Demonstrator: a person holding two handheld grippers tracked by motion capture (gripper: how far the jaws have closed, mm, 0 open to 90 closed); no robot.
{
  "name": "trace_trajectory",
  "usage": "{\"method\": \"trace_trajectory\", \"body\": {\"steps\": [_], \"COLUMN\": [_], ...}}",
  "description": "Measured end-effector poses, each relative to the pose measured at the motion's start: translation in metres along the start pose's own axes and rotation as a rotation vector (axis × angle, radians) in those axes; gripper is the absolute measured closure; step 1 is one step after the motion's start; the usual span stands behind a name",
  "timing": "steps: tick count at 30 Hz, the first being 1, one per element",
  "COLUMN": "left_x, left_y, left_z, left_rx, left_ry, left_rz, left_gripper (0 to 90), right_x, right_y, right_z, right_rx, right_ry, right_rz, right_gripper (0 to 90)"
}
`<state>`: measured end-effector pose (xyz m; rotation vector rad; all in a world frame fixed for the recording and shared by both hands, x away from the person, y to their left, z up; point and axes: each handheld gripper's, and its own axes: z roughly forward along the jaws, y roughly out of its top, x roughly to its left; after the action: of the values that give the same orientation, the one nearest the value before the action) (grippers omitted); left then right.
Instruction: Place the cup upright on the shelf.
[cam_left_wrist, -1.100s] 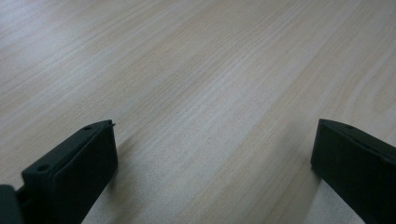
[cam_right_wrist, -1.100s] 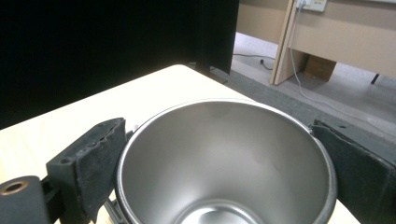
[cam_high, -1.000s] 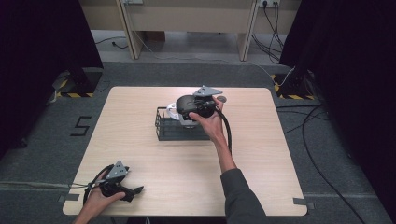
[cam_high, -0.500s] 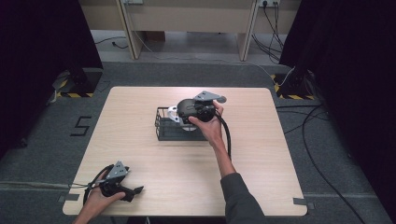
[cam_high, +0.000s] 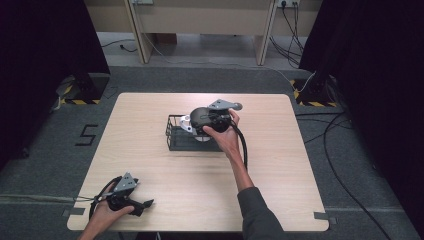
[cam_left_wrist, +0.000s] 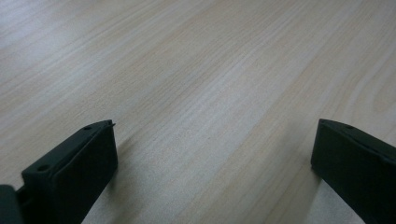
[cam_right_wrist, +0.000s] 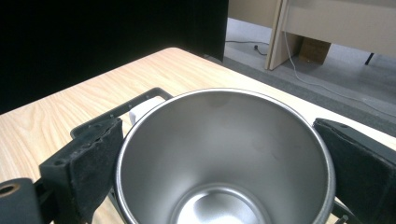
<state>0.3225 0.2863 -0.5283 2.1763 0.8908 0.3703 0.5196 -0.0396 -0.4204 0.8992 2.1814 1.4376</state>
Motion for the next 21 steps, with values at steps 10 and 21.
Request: {"method": "trace_trajectory", "body": {"steps": [10, 21], "left_x": [0.000, 0.000], "left_y": [0.000, 0.000], "left_z": [0.000, 0.000], "left_rx": [-0.002, -0.004], "left_ry": [0.000, 0.000], "left_rz": [-0.002, -0.003], "left_gripper": [0.0, 0.0], "right_x": [0.003, 0.006], "right_y": [0.013, 0.024], "right_z": [-0.007, -0.032], "right_rx": [0.003, -0.074], "right_ry": [-0.030, -0.027], "right_rz": [-0.039, -0.008], "right_gripper": [6.5, 16.3]}}
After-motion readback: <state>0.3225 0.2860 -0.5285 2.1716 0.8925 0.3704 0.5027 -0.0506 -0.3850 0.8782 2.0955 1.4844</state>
